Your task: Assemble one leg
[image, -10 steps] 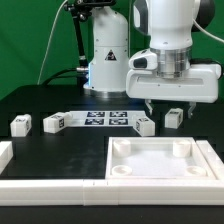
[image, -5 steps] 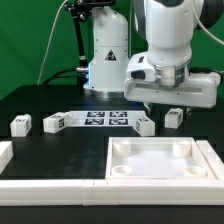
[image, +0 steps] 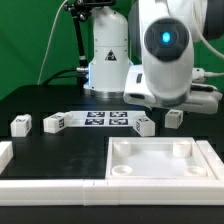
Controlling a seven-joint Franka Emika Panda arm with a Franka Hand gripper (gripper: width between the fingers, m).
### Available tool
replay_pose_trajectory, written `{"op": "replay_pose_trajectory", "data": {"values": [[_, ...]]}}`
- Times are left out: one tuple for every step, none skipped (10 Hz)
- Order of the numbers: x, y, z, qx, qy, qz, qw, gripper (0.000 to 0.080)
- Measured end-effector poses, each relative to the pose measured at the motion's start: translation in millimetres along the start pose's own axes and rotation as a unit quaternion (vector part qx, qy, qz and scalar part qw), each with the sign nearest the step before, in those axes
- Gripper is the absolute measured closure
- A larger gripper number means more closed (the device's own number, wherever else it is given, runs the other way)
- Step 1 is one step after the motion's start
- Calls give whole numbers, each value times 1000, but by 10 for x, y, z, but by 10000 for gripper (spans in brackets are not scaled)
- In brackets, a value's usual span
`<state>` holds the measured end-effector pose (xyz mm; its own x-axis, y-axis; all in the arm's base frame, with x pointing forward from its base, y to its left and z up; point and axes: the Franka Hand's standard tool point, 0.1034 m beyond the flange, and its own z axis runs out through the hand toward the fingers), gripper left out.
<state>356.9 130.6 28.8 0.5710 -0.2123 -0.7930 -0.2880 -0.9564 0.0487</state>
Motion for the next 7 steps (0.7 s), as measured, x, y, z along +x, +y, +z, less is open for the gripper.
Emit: {"op": "replay_pose_trajectory", "data": {"values": [[31, 2, 32, -5, -44, 1, 999, 151], [89, -22, 64, -4, -47, 1, 999, 151], [82, -43, 118, -7, -45, 0, 999, 151], [80, -71, 188, -11, -41, -2, 999, 151], [61, -83, 241, -15, -42, -3, 999, 151], [34, -111, 287, -21, -43, -3, 999, 151], [17, -141, 318, -26, -44, -3, 999, 151]]}}
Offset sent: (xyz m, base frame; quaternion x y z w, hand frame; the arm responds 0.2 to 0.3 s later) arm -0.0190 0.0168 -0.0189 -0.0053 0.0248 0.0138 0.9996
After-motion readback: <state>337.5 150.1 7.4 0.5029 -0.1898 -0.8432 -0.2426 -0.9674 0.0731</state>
